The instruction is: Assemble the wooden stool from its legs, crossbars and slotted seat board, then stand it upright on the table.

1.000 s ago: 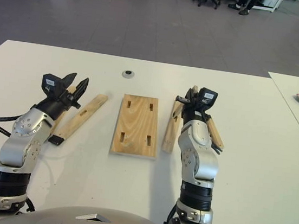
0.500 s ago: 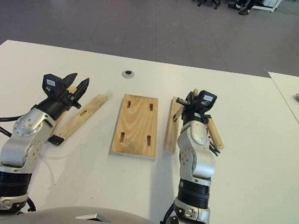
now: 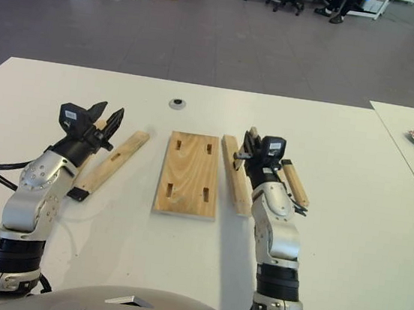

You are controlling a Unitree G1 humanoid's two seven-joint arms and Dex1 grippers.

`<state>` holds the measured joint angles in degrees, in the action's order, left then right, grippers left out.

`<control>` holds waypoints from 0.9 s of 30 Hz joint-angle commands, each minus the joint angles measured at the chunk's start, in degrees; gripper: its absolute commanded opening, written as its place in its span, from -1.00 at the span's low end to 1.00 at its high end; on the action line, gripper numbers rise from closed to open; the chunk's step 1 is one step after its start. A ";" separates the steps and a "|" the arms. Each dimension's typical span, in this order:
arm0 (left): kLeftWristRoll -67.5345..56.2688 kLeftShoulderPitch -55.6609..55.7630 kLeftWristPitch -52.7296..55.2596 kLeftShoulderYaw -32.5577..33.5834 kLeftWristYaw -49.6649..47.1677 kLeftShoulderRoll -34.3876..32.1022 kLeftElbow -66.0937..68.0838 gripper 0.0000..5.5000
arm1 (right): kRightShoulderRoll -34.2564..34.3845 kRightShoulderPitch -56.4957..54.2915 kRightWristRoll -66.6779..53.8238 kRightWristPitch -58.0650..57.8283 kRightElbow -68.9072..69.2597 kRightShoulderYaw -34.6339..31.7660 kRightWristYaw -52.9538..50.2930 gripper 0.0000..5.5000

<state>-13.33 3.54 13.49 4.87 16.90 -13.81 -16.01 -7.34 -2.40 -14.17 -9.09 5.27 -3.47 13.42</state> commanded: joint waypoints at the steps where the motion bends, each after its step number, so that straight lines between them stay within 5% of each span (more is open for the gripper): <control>1: 0.45 -0.17 0.50 0.41 -0.55 -0.49 -0.78 -0.18 | -3.23 6.34 5.91 2.13 -5.56 4.27 2.61 -0.85; 21: 0.72 0.20 -0.23 -0.05 -0.60 0.10 -0.07 -0.18 | -1.47 1.85 6.90 -10.60 -6.53 3.09 -6.38 -0.85; 27: 0.55 -0.81 -0.02 0.71 -1.92 0.96 -0.63 -0.18 | -1.18 1.14 7.62 -10.89 -6.20 2.08 -7.49 -0.37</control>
<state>-12.98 3.40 13.34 4.91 15.72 -13.13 -15.99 -8.53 -1.77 -7.16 -18.32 -0.14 -1.03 6.73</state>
